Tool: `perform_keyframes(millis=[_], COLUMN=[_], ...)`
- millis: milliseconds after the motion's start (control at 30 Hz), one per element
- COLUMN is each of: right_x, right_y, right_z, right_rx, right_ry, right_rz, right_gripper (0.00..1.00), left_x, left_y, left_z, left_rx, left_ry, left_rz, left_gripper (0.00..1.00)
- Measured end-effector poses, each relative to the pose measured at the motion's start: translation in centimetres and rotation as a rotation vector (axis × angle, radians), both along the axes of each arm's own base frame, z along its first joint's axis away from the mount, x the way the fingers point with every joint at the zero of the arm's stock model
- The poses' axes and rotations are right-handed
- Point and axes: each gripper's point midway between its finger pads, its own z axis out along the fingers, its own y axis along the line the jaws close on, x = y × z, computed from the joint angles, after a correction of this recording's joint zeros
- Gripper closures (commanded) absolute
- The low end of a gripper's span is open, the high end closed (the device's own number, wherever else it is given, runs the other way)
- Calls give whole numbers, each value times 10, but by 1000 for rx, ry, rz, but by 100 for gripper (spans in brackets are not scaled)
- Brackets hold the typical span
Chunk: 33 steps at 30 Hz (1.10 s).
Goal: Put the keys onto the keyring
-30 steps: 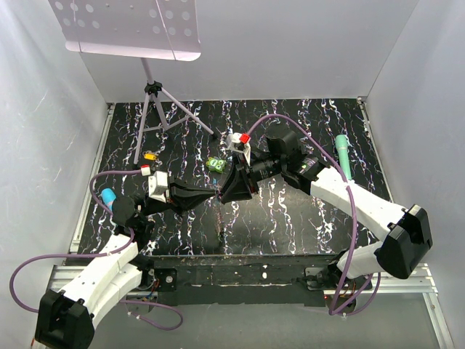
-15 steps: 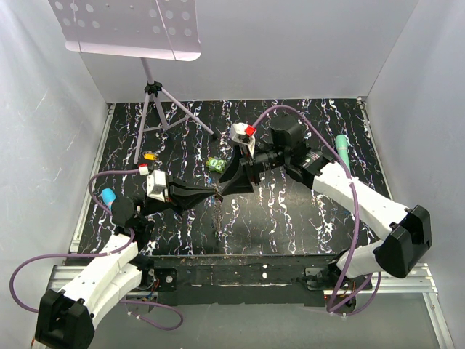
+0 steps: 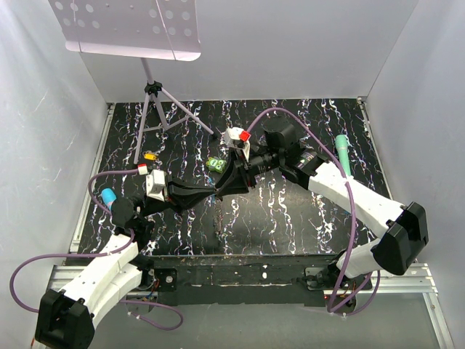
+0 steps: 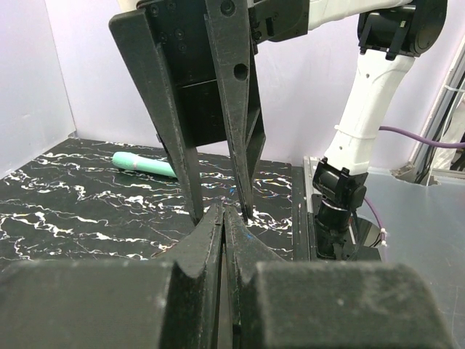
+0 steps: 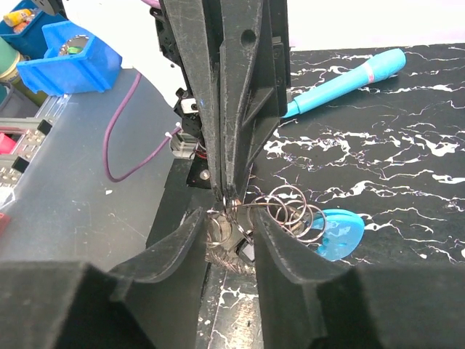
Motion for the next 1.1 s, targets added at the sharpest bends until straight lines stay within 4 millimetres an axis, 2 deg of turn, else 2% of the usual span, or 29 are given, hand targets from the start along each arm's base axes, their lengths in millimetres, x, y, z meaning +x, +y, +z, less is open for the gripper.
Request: perform_keyframes(millis=[133,433,467,533,567,833,900,1100], right_x=[-3,-5,-5,-6,-5,-3,-3,-5], right_y=[1,3,4,5,5,5,5,1], right_z=[-1,-3,-4,-4,-5,-5,-5,-14], right_rx=[0,-3,-3,-4,-3,-7,-9,-48], right_ry=[-7,-28,-31,-40,-48,-71,-76,-86], right_rz=[10,12,12,12,10,3,2,5], right_gripper=[71,74,78,95,99,99,99,99], left_x=[2,4,4,4,4,6,6,7], left_y=[0,0,0,0,0,1,1,6], left_z=[0,-2,-2,-2,-2,-1,-1,6], left_rx=[-2,0,0,-1,-1,-8,-12,-40], left_ry=[5,19,20,21,21,33,42,65], left_rz=[8,14,14,16,15,28,28,61], left_gripper=[100,100,100,100,100,100,89,38])
